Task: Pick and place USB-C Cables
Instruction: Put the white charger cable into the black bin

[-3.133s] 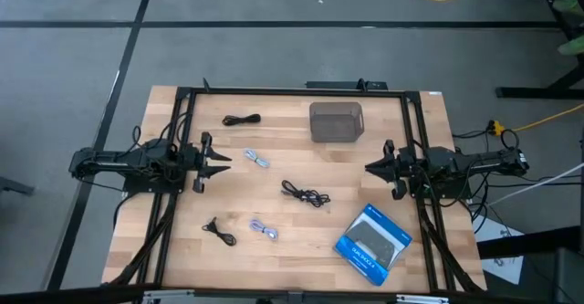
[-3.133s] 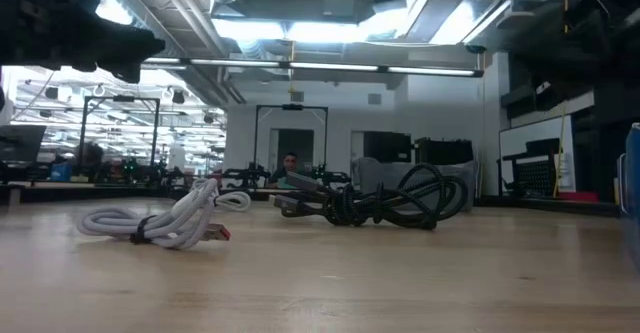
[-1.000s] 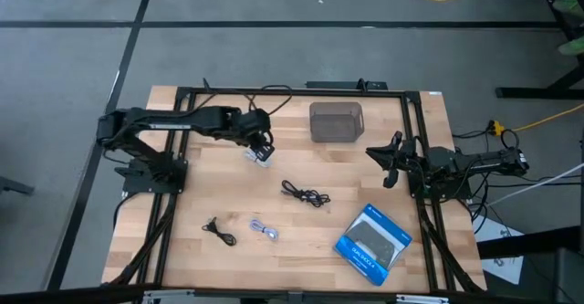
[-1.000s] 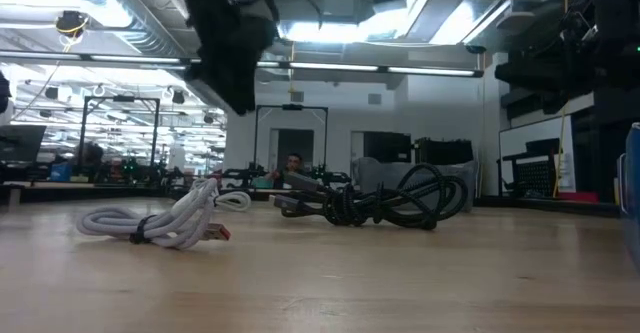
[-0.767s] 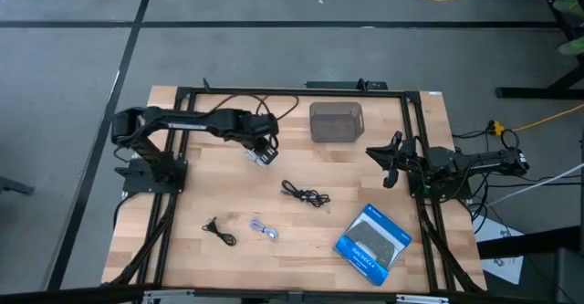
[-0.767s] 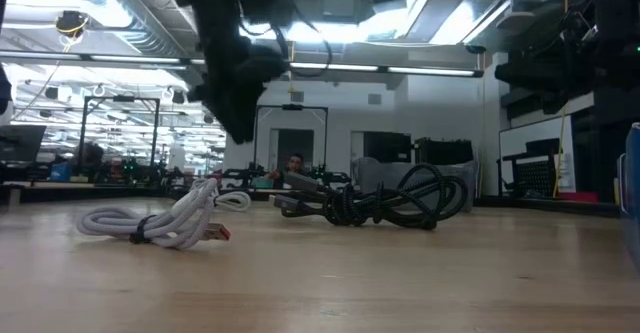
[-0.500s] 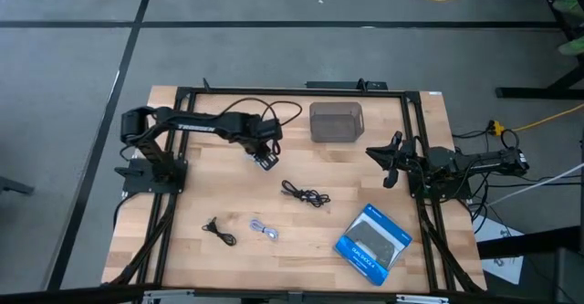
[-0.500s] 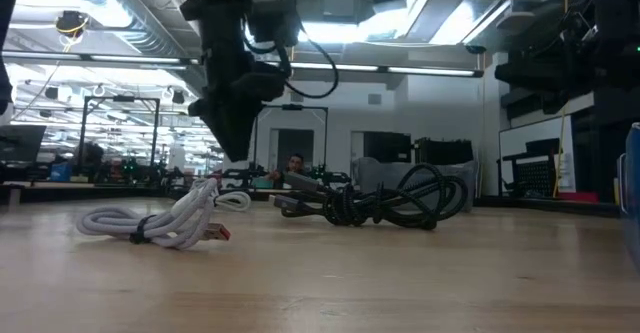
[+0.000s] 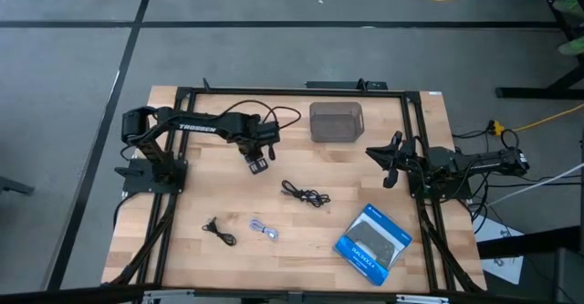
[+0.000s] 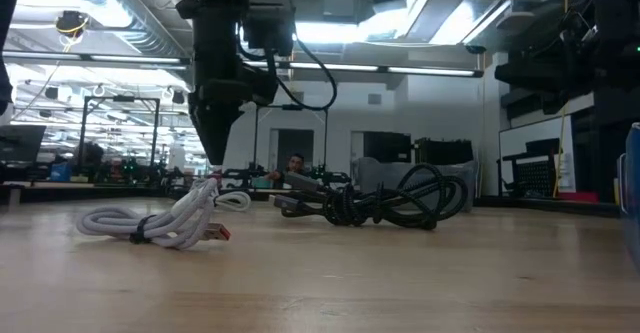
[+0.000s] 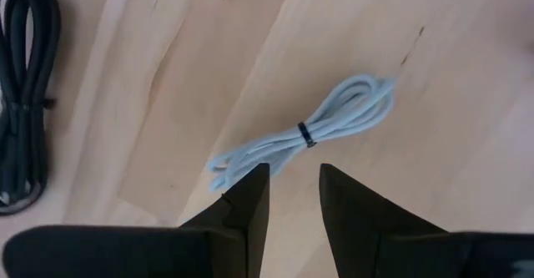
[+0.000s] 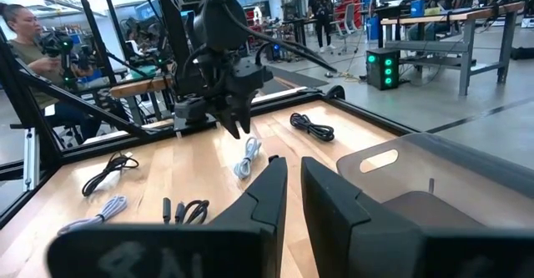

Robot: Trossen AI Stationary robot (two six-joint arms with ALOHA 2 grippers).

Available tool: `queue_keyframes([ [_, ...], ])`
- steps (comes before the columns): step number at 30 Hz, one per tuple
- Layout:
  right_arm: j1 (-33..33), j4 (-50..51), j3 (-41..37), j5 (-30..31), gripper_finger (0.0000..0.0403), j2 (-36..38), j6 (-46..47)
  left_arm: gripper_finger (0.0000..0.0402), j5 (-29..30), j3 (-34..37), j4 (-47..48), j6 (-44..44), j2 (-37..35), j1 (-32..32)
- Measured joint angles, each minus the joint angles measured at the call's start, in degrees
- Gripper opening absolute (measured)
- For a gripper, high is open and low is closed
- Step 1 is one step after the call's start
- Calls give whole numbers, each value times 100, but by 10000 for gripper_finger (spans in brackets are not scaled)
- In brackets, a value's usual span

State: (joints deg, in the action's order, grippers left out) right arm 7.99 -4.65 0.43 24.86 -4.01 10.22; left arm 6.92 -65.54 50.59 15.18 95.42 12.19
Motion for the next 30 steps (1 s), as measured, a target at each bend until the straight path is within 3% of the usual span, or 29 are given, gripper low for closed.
queue_keyframes([
  [22, 0, 0, 0, 0, 45, 0, 2, 99, 157, 0, -4, -3982, -4, 2],
  [26, 0, 0, 0, 0, 45, 0, 4, 99, 155, 0, -23, -4146, -5, 2],
  [30, 0, 0, 0, 0, 45, 0, 4, 99, 153, 2, -51, -3449, -7, 2],
])
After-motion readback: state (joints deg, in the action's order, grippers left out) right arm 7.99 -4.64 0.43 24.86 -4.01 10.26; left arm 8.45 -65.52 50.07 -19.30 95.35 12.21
